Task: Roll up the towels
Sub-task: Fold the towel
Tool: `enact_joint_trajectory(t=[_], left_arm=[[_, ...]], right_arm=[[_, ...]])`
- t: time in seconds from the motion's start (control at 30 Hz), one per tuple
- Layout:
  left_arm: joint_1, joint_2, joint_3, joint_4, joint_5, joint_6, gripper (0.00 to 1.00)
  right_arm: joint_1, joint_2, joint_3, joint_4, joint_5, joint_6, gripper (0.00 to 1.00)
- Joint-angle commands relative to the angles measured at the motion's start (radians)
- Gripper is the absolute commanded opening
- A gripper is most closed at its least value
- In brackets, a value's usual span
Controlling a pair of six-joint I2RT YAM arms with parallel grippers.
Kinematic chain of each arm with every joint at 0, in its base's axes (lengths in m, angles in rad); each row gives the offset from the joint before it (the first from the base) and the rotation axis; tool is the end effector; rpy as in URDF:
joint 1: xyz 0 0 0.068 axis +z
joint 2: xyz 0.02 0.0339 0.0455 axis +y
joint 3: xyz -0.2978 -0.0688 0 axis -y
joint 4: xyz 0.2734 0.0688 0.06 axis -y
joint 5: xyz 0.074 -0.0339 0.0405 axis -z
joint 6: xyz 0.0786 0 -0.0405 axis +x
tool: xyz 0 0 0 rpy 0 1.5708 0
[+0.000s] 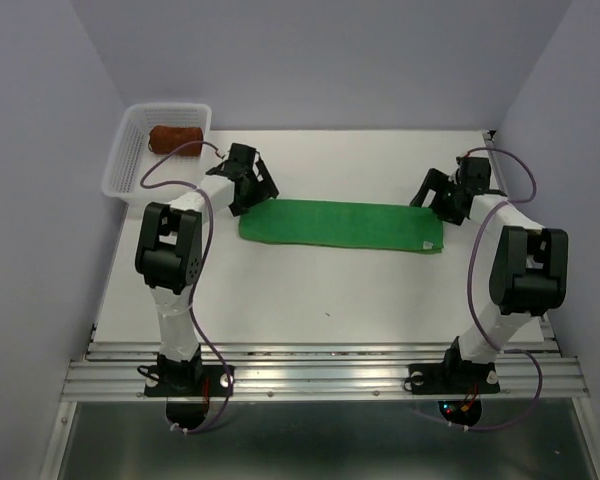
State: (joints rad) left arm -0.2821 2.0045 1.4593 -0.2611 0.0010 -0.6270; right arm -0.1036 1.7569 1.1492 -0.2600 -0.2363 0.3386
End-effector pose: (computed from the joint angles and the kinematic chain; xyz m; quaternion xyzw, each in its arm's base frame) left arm 0.4952 -0.1436 0.1831 -0.1590 0.9141 -0.1642 0.3349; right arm 0.4307 -0.0263 0.1846 0.1649 0.9185 0.1500 0.3266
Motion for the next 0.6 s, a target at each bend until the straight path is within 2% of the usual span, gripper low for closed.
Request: enact_joint_trajectory(t=[0.0,0.3,0.57], left_arm=[[0.001,-0.151,0.03,-0.079,-0.068,0.038,0.99],[0.029,-0.248,-0.143,-0.104,-0.141,0.023,0.99],[0.058,-0.222,-0.174,-0.086,-0.162,0.018,0.99]], right_arm=[[-0.008,-0.12,0.018,-0.025,0.092,-0.023,1.0],[-0.027,-0.143,-0.051,-0.091,0.204,-0.046,1.0],[-0.036,-0.056,-0.043,-0.11,0.206,-0.064,0.99]])
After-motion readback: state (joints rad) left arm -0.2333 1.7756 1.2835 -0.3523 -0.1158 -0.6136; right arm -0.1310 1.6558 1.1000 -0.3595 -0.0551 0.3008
